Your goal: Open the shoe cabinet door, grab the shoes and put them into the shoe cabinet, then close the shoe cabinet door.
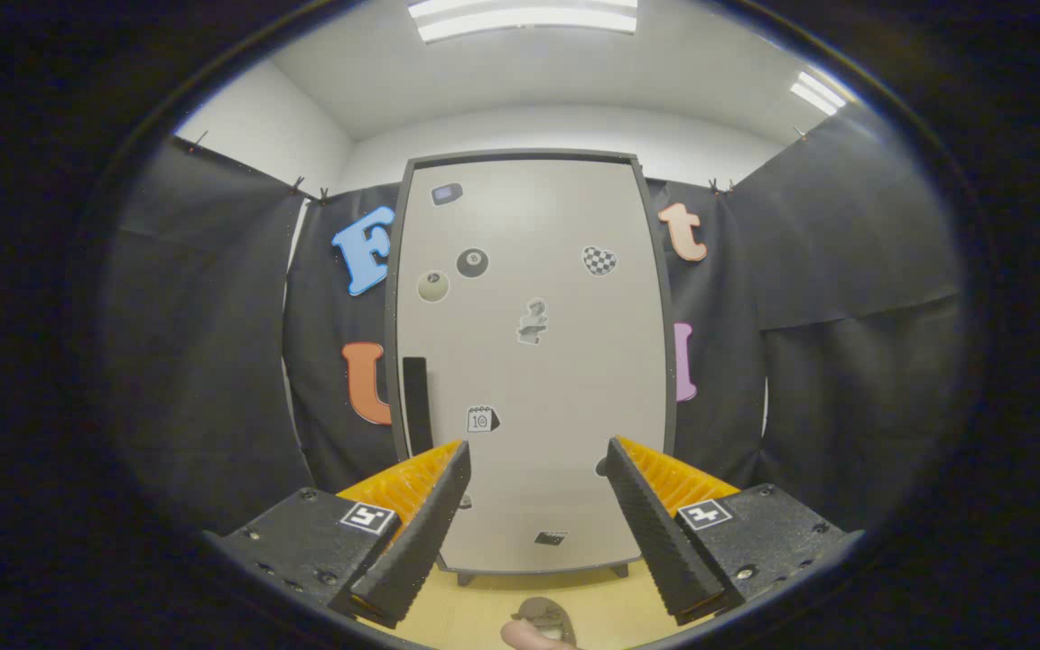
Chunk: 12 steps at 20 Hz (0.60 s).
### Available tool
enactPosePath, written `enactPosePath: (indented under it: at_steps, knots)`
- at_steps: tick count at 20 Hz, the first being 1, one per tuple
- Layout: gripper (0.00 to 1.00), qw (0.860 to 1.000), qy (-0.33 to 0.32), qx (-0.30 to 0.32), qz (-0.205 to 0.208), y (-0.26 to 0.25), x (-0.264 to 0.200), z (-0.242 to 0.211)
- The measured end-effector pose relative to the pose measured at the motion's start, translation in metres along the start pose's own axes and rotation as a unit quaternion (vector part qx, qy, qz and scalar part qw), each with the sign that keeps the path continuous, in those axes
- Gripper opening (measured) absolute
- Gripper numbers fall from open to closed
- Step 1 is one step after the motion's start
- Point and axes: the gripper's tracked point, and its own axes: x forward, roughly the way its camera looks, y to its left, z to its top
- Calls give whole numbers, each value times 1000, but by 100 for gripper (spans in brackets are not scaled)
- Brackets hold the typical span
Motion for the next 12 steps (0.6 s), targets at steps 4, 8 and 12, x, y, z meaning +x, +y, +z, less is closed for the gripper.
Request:
enactPosePath:
  at_steps: [4,8,12]
  knots:
    - [99,1000,16,10,8,18,39,-1]
    - [99,998,22,0,60,58,77,-5]
    - [99,996,25,8,85,94,103,-8]
